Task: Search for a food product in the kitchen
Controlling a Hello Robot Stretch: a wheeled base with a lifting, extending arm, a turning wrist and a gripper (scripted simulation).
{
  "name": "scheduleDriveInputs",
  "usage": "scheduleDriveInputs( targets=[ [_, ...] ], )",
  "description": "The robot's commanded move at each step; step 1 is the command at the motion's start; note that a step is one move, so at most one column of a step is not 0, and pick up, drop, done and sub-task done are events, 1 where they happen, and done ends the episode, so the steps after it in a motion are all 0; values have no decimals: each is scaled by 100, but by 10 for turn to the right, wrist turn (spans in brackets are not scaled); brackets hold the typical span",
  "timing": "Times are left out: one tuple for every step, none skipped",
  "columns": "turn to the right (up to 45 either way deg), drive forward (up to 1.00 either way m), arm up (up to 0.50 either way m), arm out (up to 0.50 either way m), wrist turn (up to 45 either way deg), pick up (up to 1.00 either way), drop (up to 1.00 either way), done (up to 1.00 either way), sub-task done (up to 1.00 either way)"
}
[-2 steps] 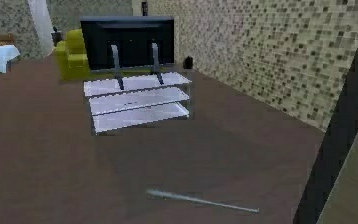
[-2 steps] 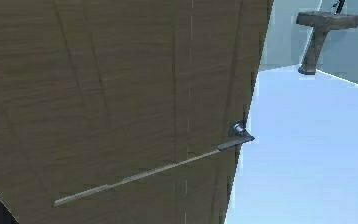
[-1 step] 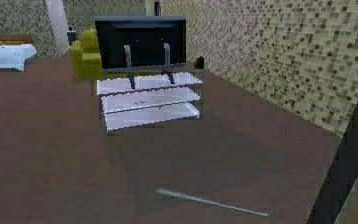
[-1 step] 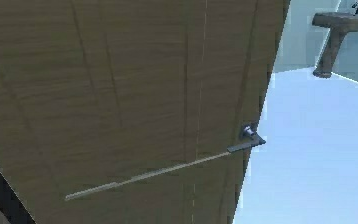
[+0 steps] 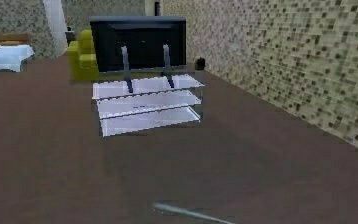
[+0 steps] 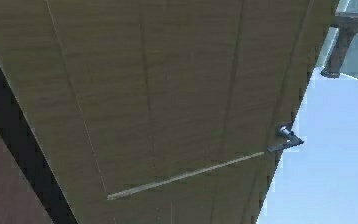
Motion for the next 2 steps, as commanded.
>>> scheduleDriveInputs(
  targets=[
    [-300,0,0,0,0,0,0,0,0],
    [-30,0,0,0,0,0,0,0,0]
  ],
)
